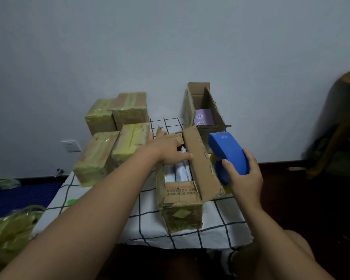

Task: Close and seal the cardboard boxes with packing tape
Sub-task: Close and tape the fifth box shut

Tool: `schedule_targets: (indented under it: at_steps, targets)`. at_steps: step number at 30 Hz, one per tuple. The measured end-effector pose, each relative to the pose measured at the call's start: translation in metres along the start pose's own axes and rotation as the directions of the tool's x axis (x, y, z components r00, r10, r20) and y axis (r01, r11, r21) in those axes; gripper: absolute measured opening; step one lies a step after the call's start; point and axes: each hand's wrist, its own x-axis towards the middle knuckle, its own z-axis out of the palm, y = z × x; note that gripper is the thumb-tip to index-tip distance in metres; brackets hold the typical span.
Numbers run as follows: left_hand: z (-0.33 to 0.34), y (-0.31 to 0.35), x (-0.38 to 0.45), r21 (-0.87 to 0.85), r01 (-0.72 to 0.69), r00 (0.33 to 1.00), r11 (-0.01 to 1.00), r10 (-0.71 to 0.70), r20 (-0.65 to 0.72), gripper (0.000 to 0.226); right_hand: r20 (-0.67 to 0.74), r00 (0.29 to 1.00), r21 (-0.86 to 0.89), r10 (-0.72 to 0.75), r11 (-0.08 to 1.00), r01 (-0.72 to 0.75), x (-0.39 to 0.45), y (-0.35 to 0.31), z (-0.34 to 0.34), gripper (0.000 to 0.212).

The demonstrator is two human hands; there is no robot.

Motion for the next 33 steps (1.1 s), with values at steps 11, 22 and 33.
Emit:
schedule_targets:
  at_steps: [11, 22, 33]
  targets:
    - [0.025, 0.012, -0.018, -0.674, -0.071, 0.823, 0.735, -0.339, -0.457, 0.049, -0.027, 0.999, 0.058, -0.037, 0.998, 0.039, -0.002, -0.021, -0.009, 0.066]
    - [0.04, 0.021, -0.04, -0.594, 0.021, 0.946, 0.804, -0.209, -0.249, 0.095, -0.032, 0.994, 0.205, -0.108, 0.972, 0.113, -0.007, -0.058, 0.004, 0.065]
    - [0.038, 0.026, -0.047, -0.739, 0.019, 0.986, 0.674, -0.137, -0.1, 0.101, -0.093, 0.996, 0.341, -0.007, 0.939, 0.038, -0.006, -0.066, 0.01, 0.062]
